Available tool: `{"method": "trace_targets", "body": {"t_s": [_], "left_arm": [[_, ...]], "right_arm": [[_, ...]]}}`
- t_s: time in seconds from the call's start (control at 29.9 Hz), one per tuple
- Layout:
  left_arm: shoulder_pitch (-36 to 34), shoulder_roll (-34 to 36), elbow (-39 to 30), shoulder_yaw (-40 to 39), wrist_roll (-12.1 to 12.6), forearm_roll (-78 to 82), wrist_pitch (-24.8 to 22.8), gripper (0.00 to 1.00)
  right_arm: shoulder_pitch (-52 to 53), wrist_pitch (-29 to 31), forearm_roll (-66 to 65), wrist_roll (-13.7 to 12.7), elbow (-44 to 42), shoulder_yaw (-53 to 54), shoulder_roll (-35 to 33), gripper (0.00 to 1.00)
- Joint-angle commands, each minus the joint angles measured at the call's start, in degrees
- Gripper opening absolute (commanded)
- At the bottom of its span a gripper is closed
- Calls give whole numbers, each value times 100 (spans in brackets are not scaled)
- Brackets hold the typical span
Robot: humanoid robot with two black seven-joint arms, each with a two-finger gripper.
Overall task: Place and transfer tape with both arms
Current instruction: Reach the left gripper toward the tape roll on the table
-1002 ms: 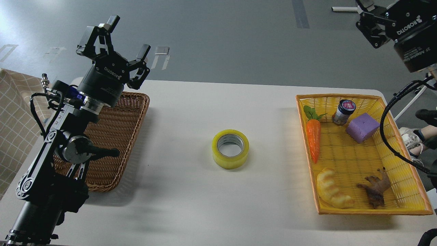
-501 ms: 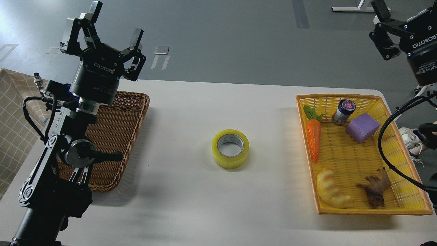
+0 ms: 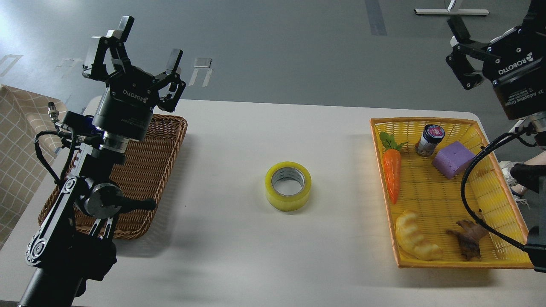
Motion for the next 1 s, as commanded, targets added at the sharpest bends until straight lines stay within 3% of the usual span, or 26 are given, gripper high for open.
{"method": "trace_targets", "body": {"t_s": [0.0, 0.2, 0.33, 0.5, 0.6, 0.63, 0.67, 0.74, 0.84, 0.97], "left_arm": [[-61, 82, -75, 34, 24, 12, -67, 98], [-114, 205, -154, 587, 129, 248, -6, 98], [-53, 249, -407, 833, 322, 1457, 178, 98], [36, 179, -936, 1054, 524, 3341, 854, 98], [-122, 196, -945, 1124, 1191, 3940, 1058, 98], [-210, 240, -937, 1176, 1558, 4237, 1058, 98], [-237, 258, -911, 1229, 1701, 4509, 1058, 98], [-228, 232, -919, 1465, 1860, 5490, 1084, 98], [-176, 109, -910, 1590, 1834, 6846, 1145, 98], [-245, -216, -893, 1782, 1922, 7052, 1146, 98]], "right_arm": [[-38, 0, 225, 1, 11, -46, -31, 100], [50, 0, 357, 10, -15, -46, -22, 100], [67, 0, 366, 10, 2, -38, -31, 100], [59, 0, 366, 10, -15, -11, -136, 100], [59, 0, 366, 10, -6, 76, -154, 100], [59, 0, 366, 10, 2, 120, -145, 100], [67, 0, 366, 10, 2, 138, -145, 100], [67, 0, 366, 10, 2, 147, -154, 100], [67, 0, 366, 10, 11, 199, -154, 100], [59, 0, 366, 10, 11, 235, -154, 100]]}}
